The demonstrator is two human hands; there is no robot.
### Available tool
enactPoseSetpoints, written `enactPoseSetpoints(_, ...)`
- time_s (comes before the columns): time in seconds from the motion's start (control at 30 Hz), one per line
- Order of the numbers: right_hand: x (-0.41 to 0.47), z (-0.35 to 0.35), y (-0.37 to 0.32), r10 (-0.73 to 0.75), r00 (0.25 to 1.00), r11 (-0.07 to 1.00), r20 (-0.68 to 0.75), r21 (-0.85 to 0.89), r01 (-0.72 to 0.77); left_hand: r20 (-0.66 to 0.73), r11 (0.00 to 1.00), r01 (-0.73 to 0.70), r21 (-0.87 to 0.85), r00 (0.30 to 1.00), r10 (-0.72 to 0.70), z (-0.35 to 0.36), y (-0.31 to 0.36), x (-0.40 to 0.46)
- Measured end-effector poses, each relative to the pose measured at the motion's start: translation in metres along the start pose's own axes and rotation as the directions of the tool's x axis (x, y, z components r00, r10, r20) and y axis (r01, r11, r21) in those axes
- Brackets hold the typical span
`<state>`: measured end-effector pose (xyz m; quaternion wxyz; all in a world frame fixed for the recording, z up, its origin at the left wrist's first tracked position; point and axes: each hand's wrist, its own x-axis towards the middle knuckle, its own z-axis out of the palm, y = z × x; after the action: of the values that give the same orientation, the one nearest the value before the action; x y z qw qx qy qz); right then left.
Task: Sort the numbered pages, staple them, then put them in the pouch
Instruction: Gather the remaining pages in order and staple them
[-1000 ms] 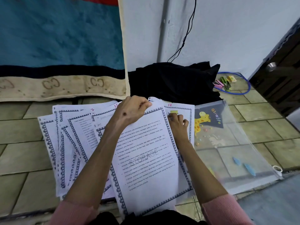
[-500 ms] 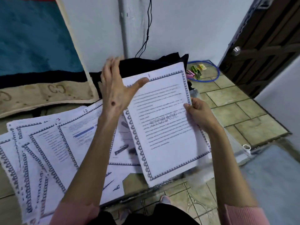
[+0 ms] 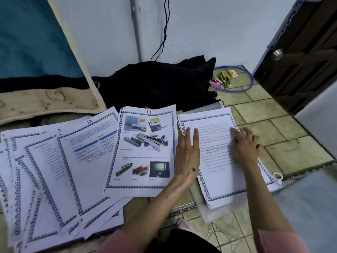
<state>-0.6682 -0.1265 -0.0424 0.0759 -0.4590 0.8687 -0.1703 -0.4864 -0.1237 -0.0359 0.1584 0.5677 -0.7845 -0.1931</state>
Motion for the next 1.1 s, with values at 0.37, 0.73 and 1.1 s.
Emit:
enactPoseSetpoints(0.37,-0.041,0.017,-0.113,-0.436,0.899,0.879,-0.035,0.199,0.434,-0.254,0.959,0.270,-0.085,0.925,-0.283,-0.077,-0.101,-0.020)
enactPoseSetpoints(0.73,-0.096,0.077,-0.170,-0.714,0.700,0.693,-0.006,0.133,0.708,-0.205,0.680,0.721,0.132,0.691,-0.693,-0.098,-0.221,-0.109)
enactPoseSetpoints(1.1,-0.085,0.051,-0.123,-0.142,0.979,0.982,-0.147,0.105,0.158,-0.090,0.726,0.686,0.054,0.727,-0.680,-0.111,-0.219,-0.099)
